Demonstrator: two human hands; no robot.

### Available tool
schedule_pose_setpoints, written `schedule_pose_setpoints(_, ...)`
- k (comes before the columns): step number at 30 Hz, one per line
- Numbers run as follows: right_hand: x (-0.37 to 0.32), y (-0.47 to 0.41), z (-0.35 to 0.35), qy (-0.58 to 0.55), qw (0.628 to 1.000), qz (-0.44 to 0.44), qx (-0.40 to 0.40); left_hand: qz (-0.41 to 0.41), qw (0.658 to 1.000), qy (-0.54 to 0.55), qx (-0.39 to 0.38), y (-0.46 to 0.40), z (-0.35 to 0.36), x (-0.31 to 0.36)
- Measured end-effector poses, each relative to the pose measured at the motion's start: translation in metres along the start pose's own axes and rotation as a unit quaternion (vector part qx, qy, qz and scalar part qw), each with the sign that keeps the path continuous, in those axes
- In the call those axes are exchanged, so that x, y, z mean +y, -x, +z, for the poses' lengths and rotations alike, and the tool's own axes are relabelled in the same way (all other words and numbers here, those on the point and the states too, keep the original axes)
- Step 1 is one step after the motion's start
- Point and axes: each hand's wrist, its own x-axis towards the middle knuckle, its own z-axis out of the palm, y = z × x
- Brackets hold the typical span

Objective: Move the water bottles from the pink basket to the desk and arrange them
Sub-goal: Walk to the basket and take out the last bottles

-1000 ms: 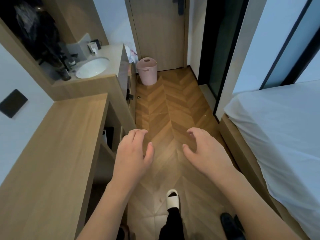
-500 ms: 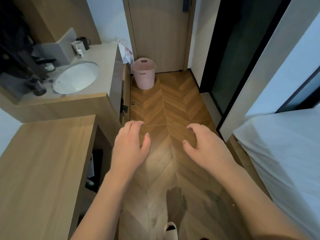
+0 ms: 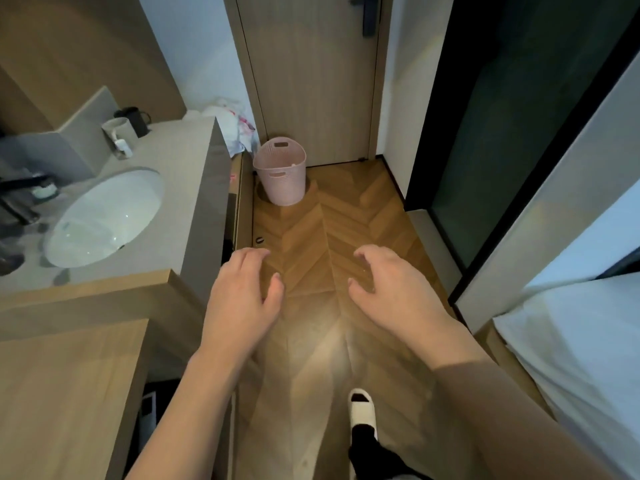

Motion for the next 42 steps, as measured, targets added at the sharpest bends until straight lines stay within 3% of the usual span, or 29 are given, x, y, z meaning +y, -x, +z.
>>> schedule_pose_setpoints(10,0.034,-0.228,-0.026,-0.02,1.0,0.0,-0.016,-0.011,1.0,0.013,0.026,-0.229,0.033,-0.002)
schedule_pose_setpoints(20,0.043,-0.448,0.003,-0.007,0.999,0.001,-0.039,-0.033,0.999,0.016,-0.004,-0.427,0.1,-0.082)
schedule_pose_setpoints(28,0.041,-0.643,-0.015,-0.001,0.999,0.022,-0.028,-0.016,1.0,0.024,-0.009,-0.644,0.123,-0.123)
schedule_pose_setpoints(35,0.083,-0.776,-0.011,-0.026,0.998,0.05,-0.041,-0.005,0.998,0.016,-0.054,-0.778,0.172,-0.137)
schedule_pose_setpoints(42,0.126,-0.939,-0.025,-0.03,0.997,0.021,-0.063,-0.052,0.996,-0.02,-0.068,-0.904,0.213,-0.148)
